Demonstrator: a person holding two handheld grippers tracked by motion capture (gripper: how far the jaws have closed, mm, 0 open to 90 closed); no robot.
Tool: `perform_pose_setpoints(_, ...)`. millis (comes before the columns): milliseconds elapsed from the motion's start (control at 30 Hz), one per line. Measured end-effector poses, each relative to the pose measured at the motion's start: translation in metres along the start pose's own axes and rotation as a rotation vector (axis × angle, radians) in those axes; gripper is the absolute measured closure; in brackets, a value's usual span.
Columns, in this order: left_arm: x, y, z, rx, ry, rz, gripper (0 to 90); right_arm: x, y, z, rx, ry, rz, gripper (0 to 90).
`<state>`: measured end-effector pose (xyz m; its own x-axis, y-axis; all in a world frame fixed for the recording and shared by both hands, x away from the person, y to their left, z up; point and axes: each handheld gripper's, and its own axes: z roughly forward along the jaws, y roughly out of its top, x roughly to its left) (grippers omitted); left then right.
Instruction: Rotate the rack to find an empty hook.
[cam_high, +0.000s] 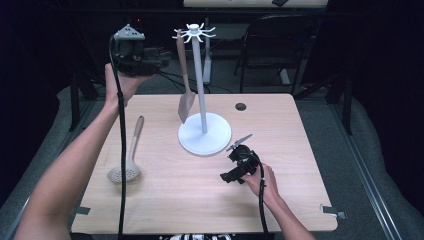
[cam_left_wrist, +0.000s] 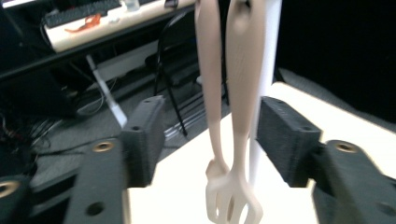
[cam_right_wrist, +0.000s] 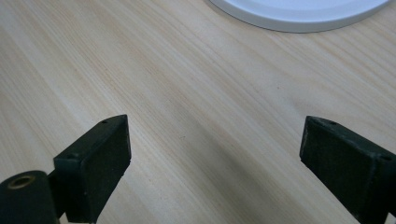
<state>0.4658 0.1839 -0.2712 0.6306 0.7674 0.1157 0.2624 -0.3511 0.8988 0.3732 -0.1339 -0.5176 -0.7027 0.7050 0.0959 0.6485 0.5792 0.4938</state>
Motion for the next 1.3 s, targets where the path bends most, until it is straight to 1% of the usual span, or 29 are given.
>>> perform_pose_setpoints(67, -0.001, -0.009, 0.002, 0.035, 0.008, 0.005, 35.1, 0.000, 0.000, 0.001, -0.003, 0.000, 0.005, 8.5)
perform_pose_setpoints(133, -0.002, -0.017, 0.005, 0.066, 0.007, 0.007, 30.0, 0.001, -0.001, 0.002, -0.007, -0.002, 0.014, 8.5)
perform_pose_setpoints(167, -0.003, -0.021, 0.006, 0.081, 0.011, 0.005, 27.5, 0.000, 0.000, 0.001, 0.010, -0.005, -0.003, 8.5)
perform_pose_setpoints(233, -0.003, -0.030, 0.009, 0.111, 0.012, 0.012, 22.2, 0.000, 0.000, 0.001, 0.010, -0.005, -0.003, 8.5)
perform_pose_setpoints(333, -0.004, -0.042, 0.012, 0.150, 0.011, 0.011, 17.1, 0.000, 0.000, 0.001, 0.006, -0.001, 0.003, 8.5)
perform_pose_setpoints(400, -0.005, -0.051, 0.014, 0.168, 0.006, 0.004, 15.8, 0.000, 0.000, 0.002, 0.001, 0.001, 0.011, 8.5)
perform_pose_setpoints(433, -0.005, -0.055, 0.015, 0.177, 0.005, 0.003, 15.5, 0.000, 0.000, 0.001, 0.012, 0.000, 0.003, 8.4)
perform_pose_setpoints(567, -0.007, -0.072, 0.019, 0.216, 0.004, -0.006, 12.9, 0.000, 0.000, 0.001, 0.012, -0.002, -0.007, 8.1)
perform_pose_setpoints(667, -0.008, -0.087, 0.022, 0.251, -0.001, -0.002, 10.9, 0.001, 0.000, 0.003, -0.002, -0.001, -0.004, 7.9)
perform_pose_setpoints(767, -0.009, -0.105, 0.026, 0.283, 0.001, -0.001, 9.2, 0.001, -0.001, 0.003, 0.013, -0.009, -0.011, 7.8)
perform_pose_setpoints(833, -0.008, -0.117, 0.028, 0.303, 0.001, -0.019, 8.5, 0.001, -0.001, 0.004, 0.003, -0.004, 0.003, 7.7)
perform_pose_setpoints(867, -0.007, -0.124, 0.029, 0.307, 0.005, -0.029, 8.4, 0.000, -0.001, 0.003, 0.023, -0.004, -0.014, 7.7)
perform_pose_setpoints(900, -0.007, -0.130, 0.029, 0.312, 0.017, -0.032, 8.4, 0.000, -0.001, 0.003, 0.011, -0.011, -0.010, 7.7)
perform_pose_setpoints(967, -0.007, -0.143, 0.031, 0.338, 0.033, -0.031, 8.3, -0.001, -0.002, 0.003, 0.019, -0.017, -0.017, 7.6)
perform_pose_setpoints(1067, -0.005, -0.159, 0.031, 0.357, 0.045, -0.050, 8.0, -0.001, -0.002, 0.004, 0.019, -0.018, -0.015, 7.2)
perform_pose_setpoints(1133, -0.004, -0.169, 0.031, 0.370, 0.058, -0.054, 7.7, -0.001, -0.002, 0.005, 0.025, -0.018, -0.018, 6.9)
perform_pose_setpoints(1167, -0.004, -0.173, 0.031, 0.376, 0.062, -0.058, 7.5, -0.002, -0.002, 0.005, 0.038, -0.022, -0.027, 6.7)
perform_pose_setpoints(1233, -0.005, -0.181, 0.031, 0.378, 0.072, -0.066, 7.4, -0.001, -0.003, 0.007, 0.026, -0.022, -0.017, 6.4)
perform_pose_setpoints(1300, -0.006, -0.189, 0.032, 0.393, 0.082, -0.061, 7.3, -0.001, -0.002, 0.007, 0.033, -0.025, -0.027, 6.4)
